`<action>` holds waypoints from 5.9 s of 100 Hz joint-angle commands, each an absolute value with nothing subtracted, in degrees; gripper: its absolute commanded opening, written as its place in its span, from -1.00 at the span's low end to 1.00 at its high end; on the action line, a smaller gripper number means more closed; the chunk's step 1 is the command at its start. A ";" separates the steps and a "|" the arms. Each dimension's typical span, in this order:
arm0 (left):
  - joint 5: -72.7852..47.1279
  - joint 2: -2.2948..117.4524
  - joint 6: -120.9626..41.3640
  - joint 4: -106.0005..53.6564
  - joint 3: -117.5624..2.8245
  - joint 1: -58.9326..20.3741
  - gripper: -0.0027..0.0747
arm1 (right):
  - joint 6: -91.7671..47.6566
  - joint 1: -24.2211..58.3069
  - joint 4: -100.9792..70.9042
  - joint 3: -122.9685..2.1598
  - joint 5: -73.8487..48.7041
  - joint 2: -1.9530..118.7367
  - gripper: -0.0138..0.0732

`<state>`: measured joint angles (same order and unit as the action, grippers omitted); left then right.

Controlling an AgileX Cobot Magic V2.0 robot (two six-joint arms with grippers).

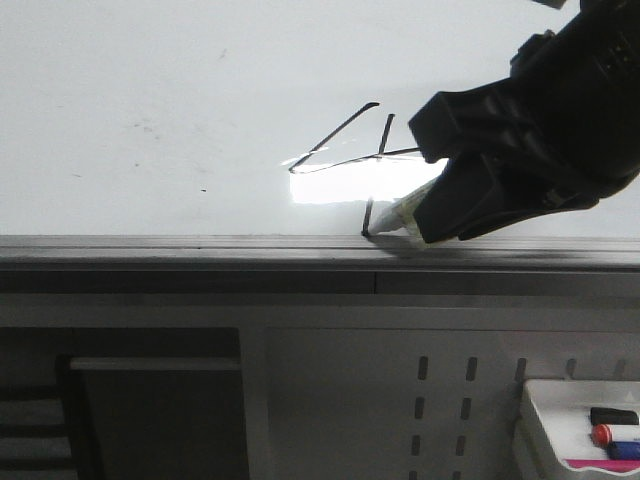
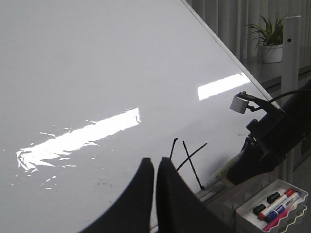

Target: Write number 4 on whiteboard

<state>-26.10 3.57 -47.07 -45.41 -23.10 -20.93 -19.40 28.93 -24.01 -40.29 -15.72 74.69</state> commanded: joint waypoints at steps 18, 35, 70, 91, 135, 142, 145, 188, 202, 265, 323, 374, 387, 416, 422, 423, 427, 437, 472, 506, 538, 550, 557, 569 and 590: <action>-22.90 4.28 -46.59 -47.26 -24.60 -20.78 -0.98 | -19.65 28.87 -23.83 -40.98 -12.47 74.40 -0.83; -22.90 4.28 -46.59 -47.34 -24.60 -20.78 -0.98 | -19.65 28.87 -23.91 -40.98 -12.66 73.13 -0.83; -32.82 16.58 -46.59 -47.17 -25.35 -20.78 -0.26 | -19.65 36.34 -18.02 -40.98 -17.02 57.64 -0.83; -39.13 34.01 -51.83 -48.74 -33.39 -20.90 -0.04 | -25.39 43.06 -9.55 -40.98 -20.32 52.71 -0.83; -51.14 56.98 -71.27 -48.51 -52.53 -35.06 -0.04 | -31.56 52.29 -6.07 -40.98 -13.55 52.89 -0.83; -50.14 59.07 -71.27 -47.45 -54.20 -37.79 -0.04 | -31.56 52.96 -5.82 -41.08 -12.74 52.89 -0.83; -49.67 60.05 -71.27 -47.34 -54.72 -38.69 -0.04 | -31.56 53.25 -5.83 -41.08 -12.73 52.89 -0.83; -47.93 67.61 -71.27 -47.34 -57.62 -41.65 -0.13 | -31.56 55.68 -5.80 -41.17 -12.64 52.89 -0.83; -47.41 68.58 -71.27 -47.34 -57.62 -41.65 -0.38 | -31.56 55.68 -5.80 -41.17 -12.64 52.89 -0.83; -45.18 68.69 -71.27 -47.34 -57.62 -41.65 -0.98 | -31.56 55.68 -5.80 -41.17 -12.64 52.89 -0.83; -45.42 70.64 -71.27 -43.70 -55.55 -41.54 -0.98 | -31.56 55.68 -6.27 -41.17 -13.13 57.72 -0.83; -45.34 75.02 -71.27 -44.28 -53.71 -41.54 -0.98 | -31.56 55.68 -8.63 -41.17 -13.13 61.96 -0.83; -45.34 75.02 -71.27 -44.28 -53.71 -41.54 -0.98 | -31.56 55.68 -8.63 -41.17 -13.13 61.96 -0.83; -45.53 75.02 -71.27 -43.61 -53.71 -41.54 -0.98 | -31.56 55.68 -8.63 -41.17 -13.13 61.96 -0.67; -45.53 75.02 -71.27 -43.62 -53.71 -41.54 -0.98 | -31.56 55.68 -8.63 -41.17 -13.13 61.85 -0.43; -45.53 75.02 -71.27 -43.62 -53.71 -41.54 -0.98 | -31.56 55.68 -8.63 -41.17 -13.13 61.85 -0.35; -45.53 75.02 -71.27 -43.62 -53.71 -41.54 -0.98 | -31.56 55.68 -8.63 -41.17 -13.13 61.85 -0.14; -45.53 75.02 -71.27 -43.62 -53.71 -41.54 -0.98 | -31.56 55.56 -8.63 -41.17 -13.13 61.76 0.42; -45.58 75.02 -71.27 -43.62 -53.71 -41.54 -0.98 | -31.56 55.56 -8.04 -41.17 -13.37 61.70 0.64; -45.80 75.02 -71.27 -43.62 -53.71 -40.61 -0.98 | -31.56 55.33 -4.20 -41.17 -11.82 55.13 0.64; -45.80 75.02 -71.16 -43.95 -53.71 -39.28 -0.98 | -31.56 47.17 -3.66 -41.17 -11.61 47.78 0.64; -45.69 75.02 -71.16 -44.68 -53.71 -39.28 -0.98 | -31.56 44.54 -4.18 -41.17 -11.61 43.47 0.64; -45.13 75.02 -71.05 -45.78 -53.58 -39.28 -0.98 | -31.56 43.32 -5.53 -41.17 -11.84 41.47 0.64; -40.44 75.02 -71.05 -49.81 -51.69 -39.28 -0.98 | -31.56 41.30 -7.22 -41.17 -12.95 39.02 0.63; -24.77 75.02 -71.05 -63.94 -45.19 -39.28 -0.98 | -30.91 38.57 -9.71 -40.98 -15.86 38.17 0.25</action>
<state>-32.47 76.13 -71.66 -55.16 -45.82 -39.38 -31.16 39.53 -8.51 -39.37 -17.88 38.47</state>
